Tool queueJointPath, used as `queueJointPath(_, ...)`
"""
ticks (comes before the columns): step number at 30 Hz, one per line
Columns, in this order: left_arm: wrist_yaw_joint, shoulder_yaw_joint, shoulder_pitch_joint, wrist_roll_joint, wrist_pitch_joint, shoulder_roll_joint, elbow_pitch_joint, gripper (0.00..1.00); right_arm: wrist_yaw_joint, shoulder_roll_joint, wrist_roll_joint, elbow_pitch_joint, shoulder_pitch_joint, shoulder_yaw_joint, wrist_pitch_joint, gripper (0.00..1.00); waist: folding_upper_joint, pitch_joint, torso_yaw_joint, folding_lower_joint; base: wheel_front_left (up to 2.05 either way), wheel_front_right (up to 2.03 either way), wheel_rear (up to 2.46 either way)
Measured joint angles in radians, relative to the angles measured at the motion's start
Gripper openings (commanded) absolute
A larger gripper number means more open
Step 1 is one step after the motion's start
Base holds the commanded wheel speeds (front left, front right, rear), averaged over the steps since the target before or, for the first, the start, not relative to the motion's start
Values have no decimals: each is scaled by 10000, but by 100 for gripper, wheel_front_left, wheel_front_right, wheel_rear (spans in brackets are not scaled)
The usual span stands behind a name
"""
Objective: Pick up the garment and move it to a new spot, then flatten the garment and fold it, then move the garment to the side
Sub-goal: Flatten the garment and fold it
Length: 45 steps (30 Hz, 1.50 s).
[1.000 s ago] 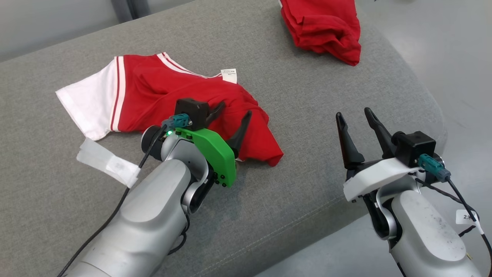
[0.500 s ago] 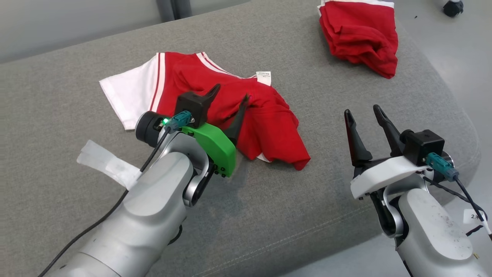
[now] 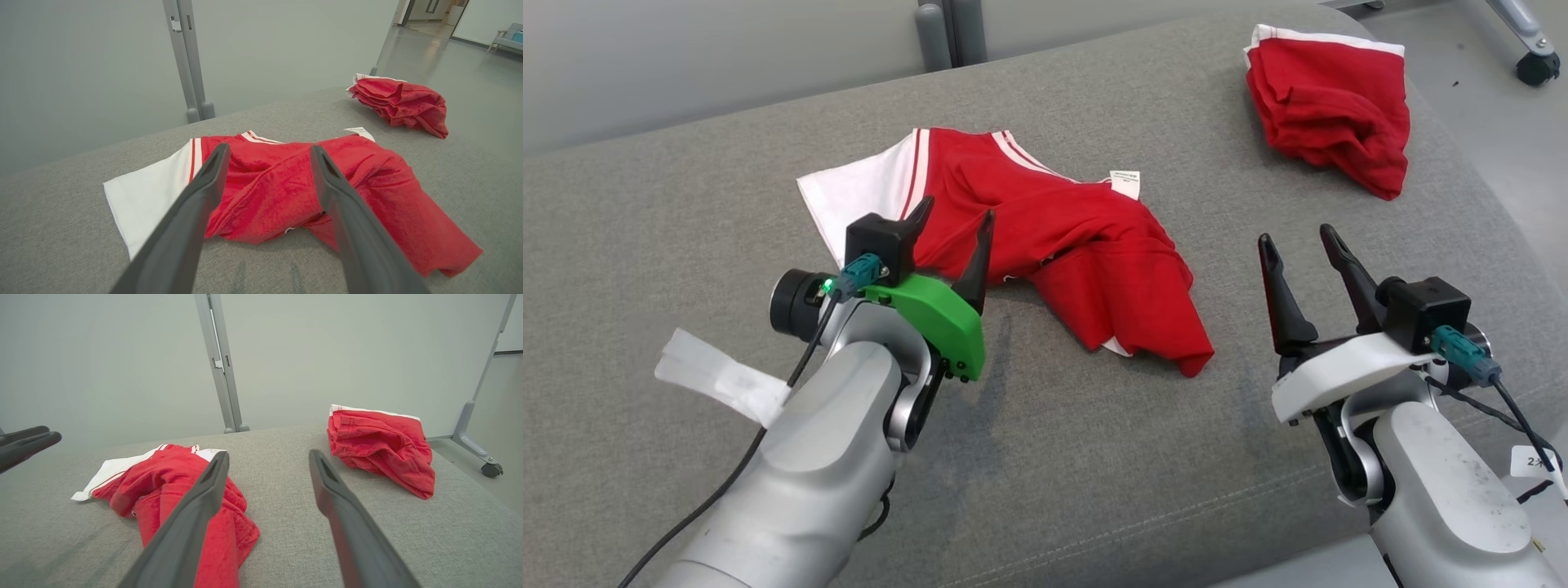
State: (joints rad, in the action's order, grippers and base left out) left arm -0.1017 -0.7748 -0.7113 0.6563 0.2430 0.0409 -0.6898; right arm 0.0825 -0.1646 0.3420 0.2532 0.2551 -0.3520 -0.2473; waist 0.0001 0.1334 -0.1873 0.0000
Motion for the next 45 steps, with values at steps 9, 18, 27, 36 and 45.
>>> queueJointPath(9, -58, 332, 693, 6, 0, 372, -499, 100, 73, 15, -8, -25, -122, -40, -17, 100, 0, -112, 266, 0, 0, 0, 0)
queueJointPath(18, -144, 234, 618, -573, -257, 1279, -1755, 100, -59, 111, -242, -219, 48, -412, -19, 100, 0, 246, -91, 0, 0, 0, 0)
queueJointPath(27, -155, 234, -239, -859, -734, 1530, -2499, 100, -117, 138, -263, -382, 244, -426, -19, 100, 0, 911, -680, 0, 0, 0, 0)
queueJointPath(36, -174, 328, -822, -1106, -1001, 1684, -3103, 100, -115, 219, -261, -418, 526, -303, -19, 100, -1, 1717, -1219, 0, 0, 0, 0)
queueJointPath(45, -176, 376, -1246, -1156, -813, 1448, -3405, 0, -115, 255, -263, -347, 696, -257, -27, 100, 0, 1966, -1303, 0, 0, 0, 0)
